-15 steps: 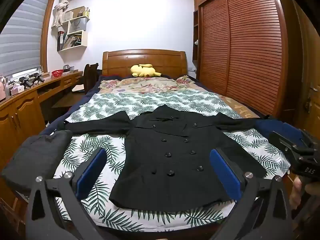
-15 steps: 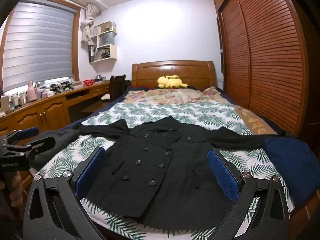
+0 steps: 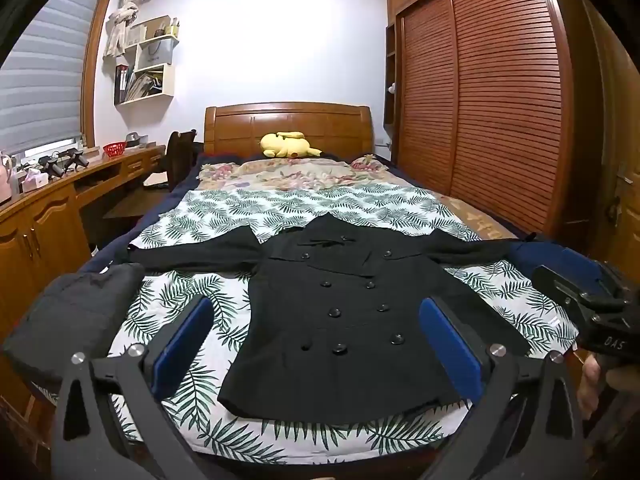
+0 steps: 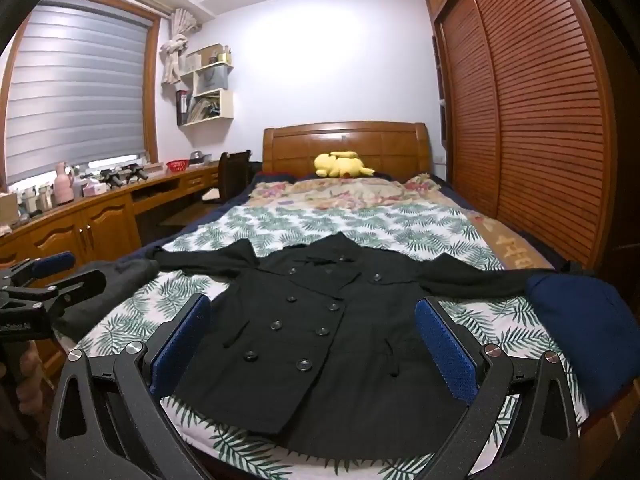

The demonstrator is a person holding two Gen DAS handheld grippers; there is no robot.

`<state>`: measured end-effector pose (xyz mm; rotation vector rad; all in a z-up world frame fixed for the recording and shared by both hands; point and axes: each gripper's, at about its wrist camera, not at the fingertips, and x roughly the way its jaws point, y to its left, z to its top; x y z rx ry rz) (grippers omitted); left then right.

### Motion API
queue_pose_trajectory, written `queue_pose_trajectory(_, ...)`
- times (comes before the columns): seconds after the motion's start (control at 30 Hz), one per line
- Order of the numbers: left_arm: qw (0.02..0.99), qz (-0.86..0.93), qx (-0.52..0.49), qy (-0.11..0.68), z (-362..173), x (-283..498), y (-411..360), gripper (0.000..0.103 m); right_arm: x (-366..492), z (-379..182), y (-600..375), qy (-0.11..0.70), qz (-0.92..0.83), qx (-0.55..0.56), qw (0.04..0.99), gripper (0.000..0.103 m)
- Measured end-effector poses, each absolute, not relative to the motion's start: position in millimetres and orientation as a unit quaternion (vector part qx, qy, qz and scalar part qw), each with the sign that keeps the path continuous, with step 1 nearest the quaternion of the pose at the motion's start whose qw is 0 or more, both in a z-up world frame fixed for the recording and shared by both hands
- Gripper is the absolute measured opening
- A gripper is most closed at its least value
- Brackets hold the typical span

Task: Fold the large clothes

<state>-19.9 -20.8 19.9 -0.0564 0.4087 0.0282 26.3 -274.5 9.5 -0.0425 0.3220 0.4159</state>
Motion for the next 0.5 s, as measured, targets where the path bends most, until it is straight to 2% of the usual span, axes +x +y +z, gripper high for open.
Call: queue_pose_trajectory(0.5,0.979,0.013,-0.029,0.199,19.8,-24.0,-19.5,0.103,24.5,12.0,-275.6,0.156,0.206,-0.021,0.966,0.103)
